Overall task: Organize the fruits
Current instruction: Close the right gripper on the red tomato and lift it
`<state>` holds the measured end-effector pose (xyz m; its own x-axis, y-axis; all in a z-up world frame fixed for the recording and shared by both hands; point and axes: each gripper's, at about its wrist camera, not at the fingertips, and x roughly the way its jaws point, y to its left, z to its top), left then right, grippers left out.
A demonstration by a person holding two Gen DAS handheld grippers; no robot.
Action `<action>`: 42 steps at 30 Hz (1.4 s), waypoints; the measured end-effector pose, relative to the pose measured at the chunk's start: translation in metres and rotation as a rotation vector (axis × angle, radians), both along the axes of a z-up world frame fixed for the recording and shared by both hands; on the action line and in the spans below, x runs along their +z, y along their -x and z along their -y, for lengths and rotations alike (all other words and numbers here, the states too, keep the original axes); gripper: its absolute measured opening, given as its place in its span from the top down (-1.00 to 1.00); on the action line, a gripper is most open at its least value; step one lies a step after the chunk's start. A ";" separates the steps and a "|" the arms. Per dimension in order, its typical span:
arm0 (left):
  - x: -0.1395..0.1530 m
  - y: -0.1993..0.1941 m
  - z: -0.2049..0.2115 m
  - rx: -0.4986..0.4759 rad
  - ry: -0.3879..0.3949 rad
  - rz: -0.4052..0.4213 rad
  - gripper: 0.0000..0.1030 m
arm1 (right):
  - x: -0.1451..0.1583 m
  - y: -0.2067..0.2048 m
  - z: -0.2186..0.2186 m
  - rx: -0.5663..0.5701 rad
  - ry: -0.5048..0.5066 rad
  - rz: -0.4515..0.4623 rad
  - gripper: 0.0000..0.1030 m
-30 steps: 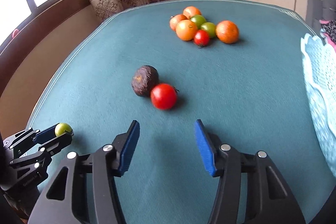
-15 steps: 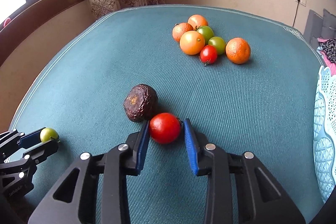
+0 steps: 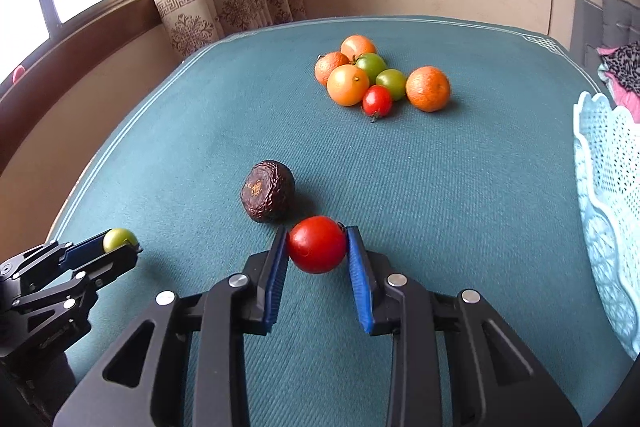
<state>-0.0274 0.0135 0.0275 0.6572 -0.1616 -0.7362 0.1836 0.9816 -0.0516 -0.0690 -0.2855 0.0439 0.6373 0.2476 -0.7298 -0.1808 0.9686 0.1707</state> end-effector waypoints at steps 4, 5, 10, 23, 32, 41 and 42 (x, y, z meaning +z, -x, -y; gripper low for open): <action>0.003 -0.002 0.005 -0.002 -0.008 0.006 0.39 | 0.007 0.009 0.006 -0.009 -0.021 0.016 0.42; 0.005 -0.002 0.006 -0.002 -0.010 0.010 0.39 | 0.009 0.010 0.007 -0.012 -0.027 0.018 0.42; 0.014 -0.002 0.016 -0.002 -0.024 0.030 0.39 | 0.017 0.022 0.015 -0.027 -0.047 0.041 0.42; 0.028 0.004 0.033 -0.003 -0.044 0.062 0.39 | 0.024 0.041 0.036 -0.040 -0.103 0.049 0.40; 0.024 0.009 0.027 0.003 -0.036 0.049 0.39 | -0.007 0.038 0.019 -0.007 -0.074 -0.044 0.39; 0.022 0.008 0.023 0.007 -0.030 0.044 0.39 | -0.014 0.030 0.012 -0.017 -0.041 -0.045 0.40; 0.022 0.007 0.023 0.007 -0.032 0.044 0.39 | -0.013 0.030 0.013 -0.016 -0.042 -0.041 0.41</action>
<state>-0.0344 -0.0097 0.0500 0.6904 -0.1336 -0.7110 0.1778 0.9840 -0.0123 -0.0993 -0.2982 0.0310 0.6115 0.2684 -0.7444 -0.1571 0.9632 0.2182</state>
